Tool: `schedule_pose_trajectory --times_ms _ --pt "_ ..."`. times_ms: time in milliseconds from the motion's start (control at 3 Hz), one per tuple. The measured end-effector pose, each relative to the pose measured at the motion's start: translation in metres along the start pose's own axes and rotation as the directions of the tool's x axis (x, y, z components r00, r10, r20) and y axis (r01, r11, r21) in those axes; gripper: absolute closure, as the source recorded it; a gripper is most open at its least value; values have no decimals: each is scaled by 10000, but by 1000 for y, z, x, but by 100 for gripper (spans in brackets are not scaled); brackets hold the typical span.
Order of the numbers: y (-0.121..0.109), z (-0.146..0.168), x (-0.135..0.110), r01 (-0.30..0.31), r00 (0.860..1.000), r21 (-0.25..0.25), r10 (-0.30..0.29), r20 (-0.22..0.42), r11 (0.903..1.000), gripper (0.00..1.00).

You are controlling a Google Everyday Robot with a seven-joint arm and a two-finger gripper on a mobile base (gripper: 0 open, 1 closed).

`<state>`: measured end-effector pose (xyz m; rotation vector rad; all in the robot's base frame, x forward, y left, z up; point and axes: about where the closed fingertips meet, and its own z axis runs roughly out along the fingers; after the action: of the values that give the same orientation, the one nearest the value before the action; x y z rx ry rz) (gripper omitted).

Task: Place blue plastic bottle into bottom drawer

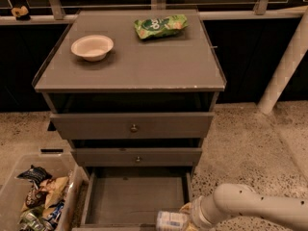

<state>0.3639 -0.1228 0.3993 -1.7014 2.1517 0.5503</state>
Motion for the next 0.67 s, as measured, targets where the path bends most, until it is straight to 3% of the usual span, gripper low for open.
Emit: schedule_pose_trajectory --times_ms 333,667 --pt "-1 -1 -1 11 10000 25 -11 5 10000 100" --pt "-17 18 2 188 9993 321 -178 -316 9993 100"
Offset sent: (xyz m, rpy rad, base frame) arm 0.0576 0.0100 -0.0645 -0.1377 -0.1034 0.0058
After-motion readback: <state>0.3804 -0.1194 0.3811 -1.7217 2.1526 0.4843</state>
